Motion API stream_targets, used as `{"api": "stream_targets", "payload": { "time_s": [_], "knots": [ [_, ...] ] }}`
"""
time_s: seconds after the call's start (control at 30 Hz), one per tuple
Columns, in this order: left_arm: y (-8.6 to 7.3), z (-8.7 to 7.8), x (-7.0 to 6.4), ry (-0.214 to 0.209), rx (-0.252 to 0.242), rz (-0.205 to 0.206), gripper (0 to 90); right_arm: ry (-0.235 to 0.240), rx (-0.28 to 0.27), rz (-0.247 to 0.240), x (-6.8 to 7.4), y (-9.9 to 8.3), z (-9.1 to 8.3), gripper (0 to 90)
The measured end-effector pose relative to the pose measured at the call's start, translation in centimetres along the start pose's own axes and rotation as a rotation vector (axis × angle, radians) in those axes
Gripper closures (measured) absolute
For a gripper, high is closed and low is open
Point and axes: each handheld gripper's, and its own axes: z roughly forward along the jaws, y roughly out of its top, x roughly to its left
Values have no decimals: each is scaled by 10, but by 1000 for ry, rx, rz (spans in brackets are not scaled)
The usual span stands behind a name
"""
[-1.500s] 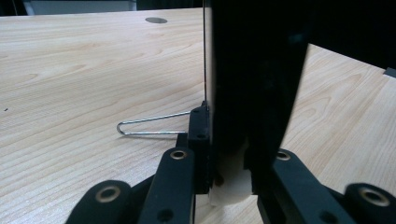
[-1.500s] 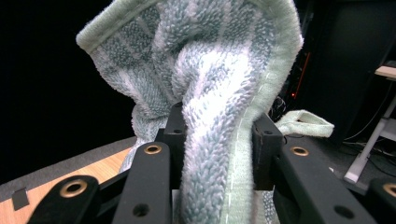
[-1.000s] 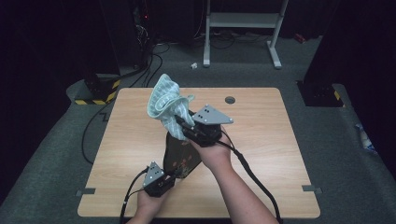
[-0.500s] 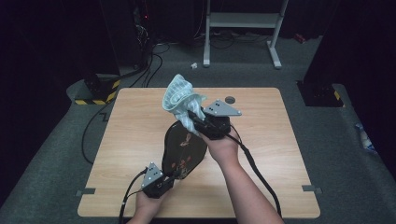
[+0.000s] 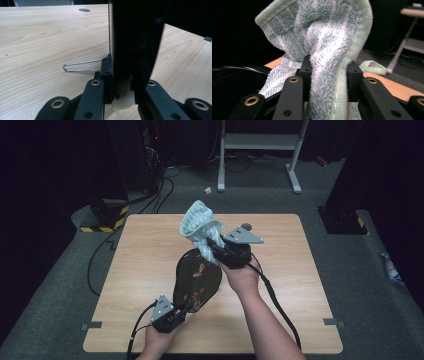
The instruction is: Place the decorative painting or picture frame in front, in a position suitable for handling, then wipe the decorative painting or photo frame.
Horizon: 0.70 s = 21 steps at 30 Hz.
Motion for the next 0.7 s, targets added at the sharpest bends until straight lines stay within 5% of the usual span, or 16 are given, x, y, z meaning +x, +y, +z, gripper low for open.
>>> {"api": "stream_targets", "payload": {
  "time_s": [0.17, 0.4, 0.57, 0.7],
  "knots": [
    [0, 0, 0, 6, 1, 7, 795, 81, -52, -51, 31, 18, -4, 665],
    [0, 0, 0, 6, 0, 10, 794, 126, -58, -109, 56, 27, -5, 664],
    [0, 0, 0, 8, 0, 12, 794, 114, -42, -108, 51, 25, 0, 664],
    [0, 0, 0, 6, -2, 7, 794, 76, -28, -74, 32, 21, 3, 666]
  ]
}}
